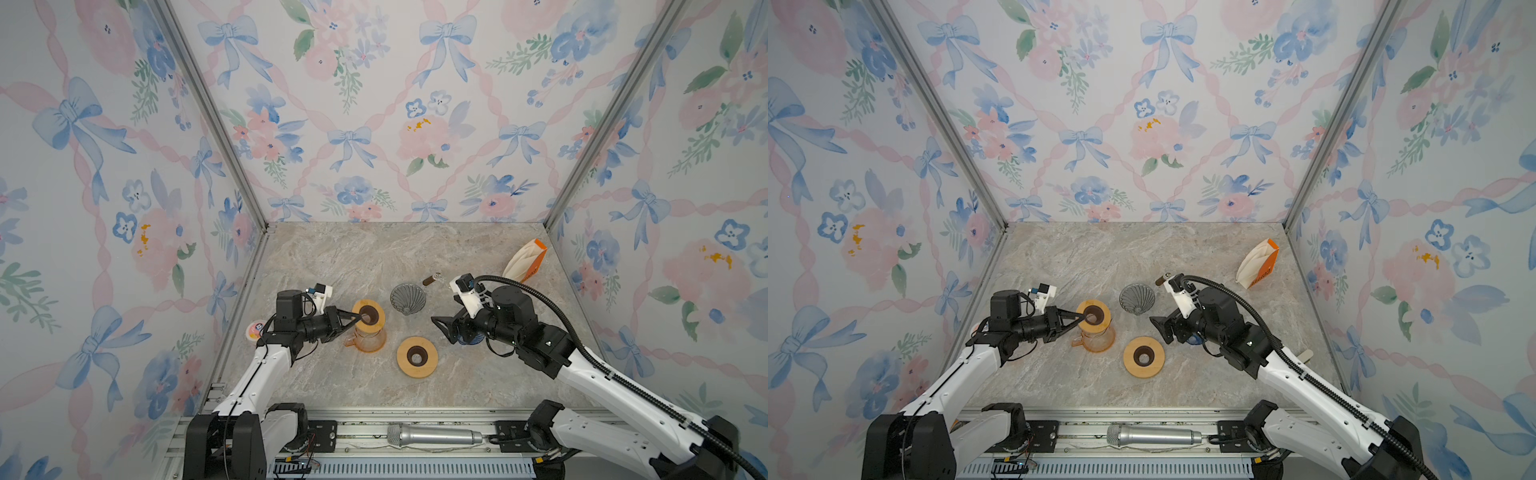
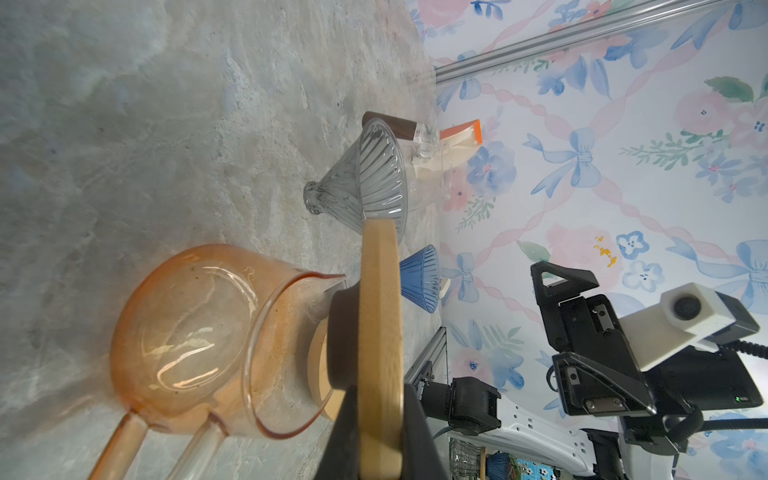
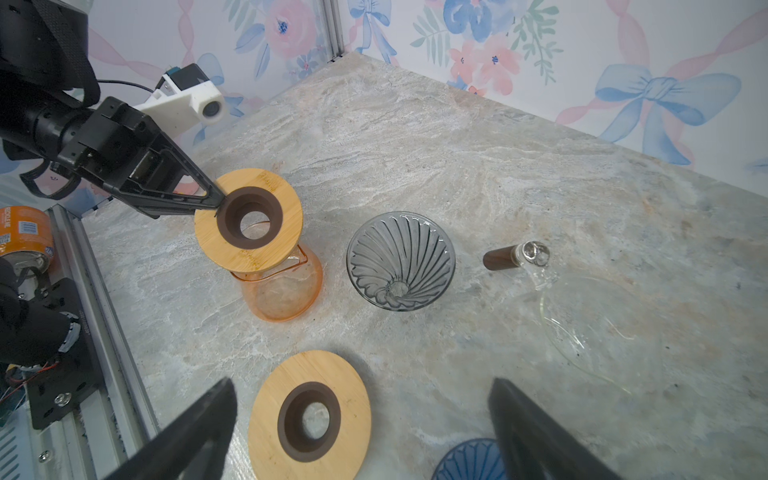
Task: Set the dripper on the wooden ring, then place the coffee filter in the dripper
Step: 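Lift the bamboo stand with the left gripper and lower it onto the orange pitcher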
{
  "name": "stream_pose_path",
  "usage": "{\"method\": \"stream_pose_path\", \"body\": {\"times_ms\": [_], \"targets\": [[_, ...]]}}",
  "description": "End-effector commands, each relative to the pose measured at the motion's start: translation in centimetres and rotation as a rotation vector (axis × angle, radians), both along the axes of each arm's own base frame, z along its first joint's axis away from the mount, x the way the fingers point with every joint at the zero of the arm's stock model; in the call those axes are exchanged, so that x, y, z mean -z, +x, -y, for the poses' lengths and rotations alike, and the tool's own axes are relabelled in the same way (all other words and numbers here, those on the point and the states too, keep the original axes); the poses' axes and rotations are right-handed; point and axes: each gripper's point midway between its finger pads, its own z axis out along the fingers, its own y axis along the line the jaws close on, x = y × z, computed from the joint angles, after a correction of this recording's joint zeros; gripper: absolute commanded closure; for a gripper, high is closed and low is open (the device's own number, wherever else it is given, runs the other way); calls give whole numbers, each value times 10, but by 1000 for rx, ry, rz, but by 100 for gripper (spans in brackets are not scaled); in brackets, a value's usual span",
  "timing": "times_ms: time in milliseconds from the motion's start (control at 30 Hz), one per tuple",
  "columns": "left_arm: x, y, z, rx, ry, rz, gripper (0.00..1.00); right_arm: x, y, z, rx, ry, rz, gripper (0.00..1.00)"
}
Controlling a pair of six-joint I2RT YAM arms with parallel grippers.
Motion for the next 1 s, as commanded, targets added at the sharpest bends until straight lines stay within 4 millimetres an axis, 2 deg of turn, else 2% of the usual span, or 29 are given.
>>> {"method": "stream_pose_path", "body": {"times_ms": [0, 200, 333, 600, 800, 967], "targets": [[3, 1, 2, 4, -16, 3, 100, 2, -5, 2, -1, -10, 0, 3], [8, 4, 2, -4, -19, -3, 100, 5, -6, 3, 4, -11, -3, 4], [13, 6, 1, -10, -16, -3, 93, 7, -5, 3, 7, -15, -2, 4], [33, 4, -1, -25, -8, -58, 88, 7, -5, 5, 13, -23, 5, 3], [34, 4, -4, -33, -6, -62, 81, 6, -5, 4, 14, -12, 7, 3], [29, 6, -6, -42, -10, -49, 80, 7, -4, 4, 12, -14, 7, 3]]}}
